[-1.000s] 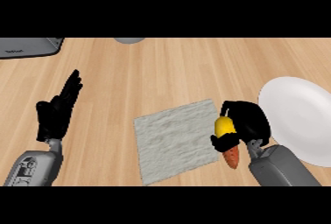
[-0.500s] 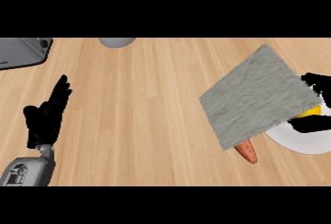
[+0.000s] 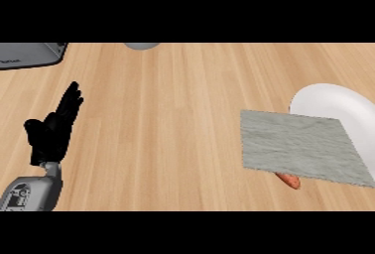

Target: Pick the lemon from the placemat and place it in the plate

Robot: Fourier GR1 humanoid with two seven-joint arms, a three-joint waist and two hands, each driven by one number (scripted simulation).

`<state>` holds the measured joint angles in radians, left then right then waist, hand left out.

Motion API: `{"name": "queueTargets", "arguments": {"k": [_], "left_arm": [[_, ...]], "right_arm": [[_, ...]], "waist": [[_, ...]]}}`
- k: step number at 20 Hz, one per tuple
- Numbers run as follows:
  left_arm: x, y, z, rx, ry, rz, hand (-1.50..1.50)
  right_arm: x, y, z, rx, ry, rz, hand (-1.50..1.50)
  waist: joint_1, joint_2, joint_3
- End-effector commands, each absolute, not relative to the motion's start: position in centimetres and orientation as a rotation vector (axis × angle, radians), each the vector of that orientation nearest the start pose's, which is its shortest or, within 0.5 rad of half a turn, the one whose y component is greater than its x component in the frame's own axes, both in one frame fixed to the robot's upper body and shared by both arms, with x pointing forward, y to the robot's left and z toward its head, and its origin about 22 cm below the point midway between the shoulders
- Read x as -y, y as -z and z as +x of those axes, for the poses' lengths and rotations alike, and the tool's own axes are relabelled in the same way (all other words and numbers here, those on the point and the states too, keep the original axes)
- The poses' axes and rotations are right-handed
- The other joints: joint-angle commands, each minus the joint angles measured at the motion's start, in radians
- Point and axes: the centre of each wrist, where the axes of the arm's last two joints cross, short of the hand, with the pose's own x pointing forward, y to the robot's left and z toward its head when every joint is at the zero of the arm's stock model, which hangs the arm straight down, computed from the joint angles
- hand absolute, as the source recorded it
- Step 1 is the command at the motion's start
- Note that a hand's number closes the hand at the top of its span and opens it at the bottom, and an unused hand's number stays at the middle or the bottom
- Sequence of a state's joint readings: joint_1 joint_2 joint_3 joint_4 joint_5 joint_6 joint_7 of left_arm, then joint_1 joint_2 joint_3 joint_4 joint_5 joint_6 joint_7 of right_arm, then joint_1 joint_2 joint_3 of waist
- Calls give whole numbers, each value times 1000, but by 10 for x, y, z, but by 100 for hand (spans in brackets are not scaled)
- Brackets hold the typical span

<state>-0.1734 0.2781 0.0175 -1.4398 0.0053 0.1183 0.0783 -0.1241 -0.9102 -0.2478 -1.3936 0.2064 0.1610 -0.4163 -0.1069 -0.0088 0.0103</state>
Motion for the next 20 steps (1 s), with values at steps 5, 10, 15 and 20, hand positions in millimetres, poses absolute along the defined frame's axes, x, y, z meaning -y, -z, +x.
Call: {"name": "queueTargets", "arguments": {"k": [5,10,15,20], "left_arm": [[-253,-39,298,1557,222,227,0],[-255,-32,293,1551,207,214,0],[-235,-31,303,1563,213,209,0],[-250,-36,301,1569,233,196,0]], "right_arm": [[556,-161,216,1767,-875,-641,150],[538,-123,239,1724,-951,-574,150],[500,-101,271,1634,-1105,-729,150],[482,-59,287,1472,-1065,-664,150]], "waist": [[109,13,-8],[116,11,-10],[117,12,-10],[124,12,-10]]}}
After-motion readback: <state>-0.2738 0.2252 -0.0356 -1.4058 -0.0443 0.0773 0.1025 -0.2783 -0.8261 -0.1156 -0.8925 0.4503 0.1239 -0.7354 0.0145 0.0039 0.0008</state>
